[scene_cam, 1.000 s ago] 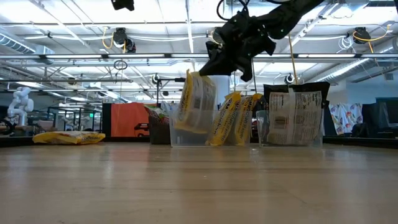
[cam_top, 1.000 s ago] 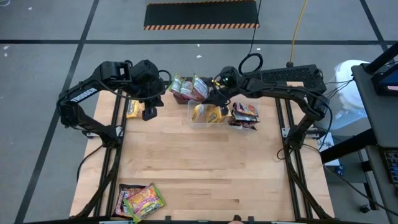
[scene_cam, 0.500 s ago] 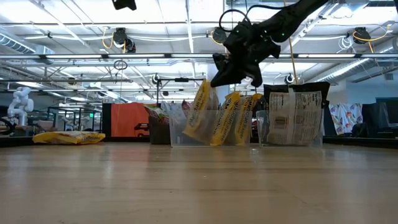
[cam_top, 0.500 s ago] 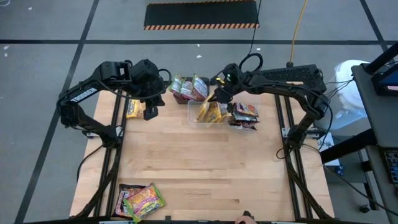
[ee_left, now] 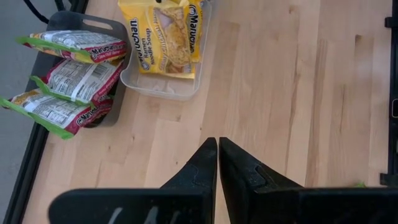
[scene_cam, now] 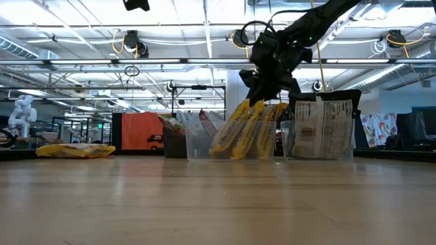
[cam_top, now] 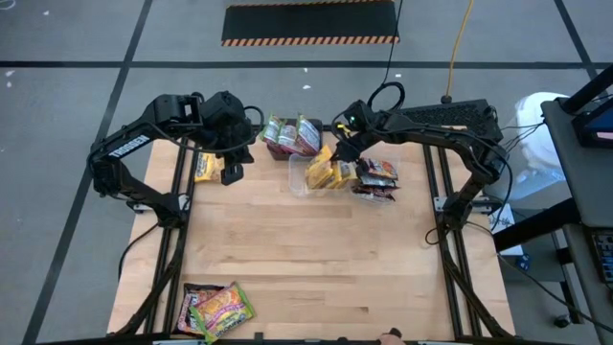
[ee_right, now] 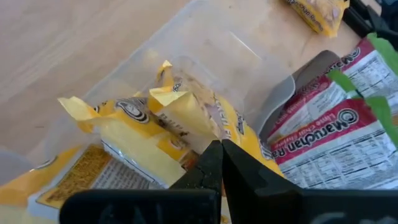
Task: Sort Maruchan noodles
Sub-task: Put the yellow noodle pack into the left transparent bin
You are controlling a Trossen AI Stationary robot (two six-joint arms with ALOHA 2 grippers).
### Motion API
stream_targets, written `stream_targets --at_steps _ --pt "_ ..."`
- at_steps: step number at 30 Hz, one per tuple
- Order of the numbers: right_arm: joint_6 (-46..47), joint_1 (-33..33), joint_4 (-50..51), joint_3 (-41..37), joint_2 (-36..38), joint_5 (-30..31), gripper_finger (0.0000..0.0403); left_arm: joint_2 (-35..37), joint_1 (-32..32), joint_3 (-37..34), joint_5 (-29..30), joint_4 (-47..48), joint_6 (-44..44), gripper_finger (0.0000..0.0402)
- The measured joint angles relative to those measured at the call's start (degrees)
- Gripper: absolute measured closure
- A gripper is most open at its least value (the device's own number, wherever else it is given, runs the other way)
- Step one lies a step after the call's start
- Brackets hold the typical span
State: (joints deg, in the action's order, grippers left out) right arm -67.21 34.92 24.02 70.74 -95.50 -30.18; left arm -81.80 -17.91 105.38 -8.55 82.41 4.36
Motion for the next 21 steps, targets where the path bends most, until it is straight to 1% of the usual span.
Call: stream_targets --at_steps 6,9,13,15,21 --pt "0.2 0.0 0.2 0.0 0.0 0.3 0.0403 0.0 0.0 0.0 0.0 0.0 0.0 0.0380" --pt "1.8 0.0 -0.5 0.0 0.0 0.5 0.0403 0.0 0.0 0.0 0.0 0.0 0.0 0.0380" --pt "5.5 0.0 -2.2 0.0 0.0 4.9 0.0403 0.0 0.0 0.0 0.1 0.0 0.2 0.0380" --pt "6.7 0.0 -2.4 0.0 0.0 6.0 0.0403 0.0 0.0 0.0 0.1 0.0 0.2 0.0380" --pt "6.7 -0.2 -2.5 0.0 0.0 6.1 0.0397 0.0 0.0 0.0 0.1 0.0 0.2 0.0380"
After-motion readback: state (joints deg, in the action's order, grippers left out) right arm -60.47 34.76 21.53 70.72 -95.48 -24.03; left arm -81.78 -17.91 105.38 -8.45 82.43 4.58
